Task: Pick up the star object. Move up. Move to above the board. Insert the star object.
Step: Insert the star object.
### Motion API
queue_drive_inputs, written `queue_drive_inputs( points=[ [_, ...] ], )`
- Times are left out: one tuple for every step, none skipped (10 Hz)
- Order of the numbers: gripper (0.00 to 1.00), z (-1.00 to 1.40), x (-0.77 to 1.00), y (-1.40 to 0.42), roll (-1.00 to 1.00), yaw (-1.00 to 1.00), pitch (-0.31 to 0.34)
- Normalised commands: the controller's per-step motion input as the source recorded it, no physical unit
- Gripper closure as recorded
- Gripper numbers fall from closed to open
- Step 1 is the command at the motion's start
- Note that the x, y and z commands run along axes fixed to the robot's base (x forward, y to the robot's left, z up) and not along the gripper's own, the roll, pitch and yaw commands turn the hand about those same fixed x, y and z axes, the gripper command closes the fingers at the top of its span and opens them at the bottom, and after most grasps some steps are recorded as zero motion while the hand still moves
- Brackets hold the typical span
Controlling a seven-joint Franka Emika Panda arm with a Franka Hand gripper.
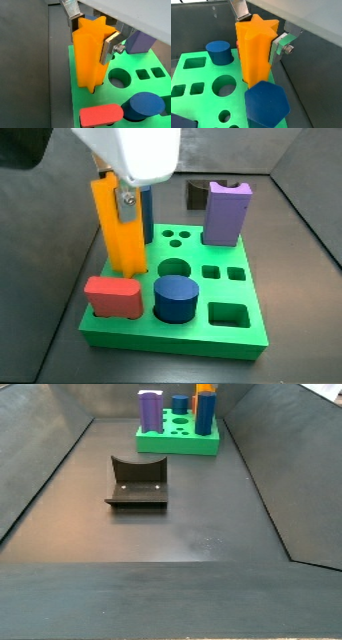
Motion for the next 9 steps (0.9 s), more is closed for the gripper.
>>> queue_drive_inputs(
  points=[
    [1.0, -0.84, 0.0, -0.14, 0.17, -0.13, -0.146],
    [1.0, -0.87, 0.0, -0.13, 0.18, -0.13, -0.129],
    [1.0, -0.84, 0.0, -0.11, 0.25, -0.06, -0.087],
    [1.0, -0.83, 0.06, -0.11, 0.25, -0.01, -0.046],
    [1.0, -0.84, 0.14, -0.09, 0.23, 0.0, -0.01],
    [1.0, -0.79, 0.15, -0.1, 0.21, 0.0, 0.0],
    [1.0, -0.46, 0.21, -0.05, 0.11, 0.0, 0.023],
    [1.0, -0.33, 0.45, 0.0, 0.07, 0.0, 0.25],
    [1.0, -0.52, 0.52, -0.5, 0.13, 0.0, 0.307]
  ],
)
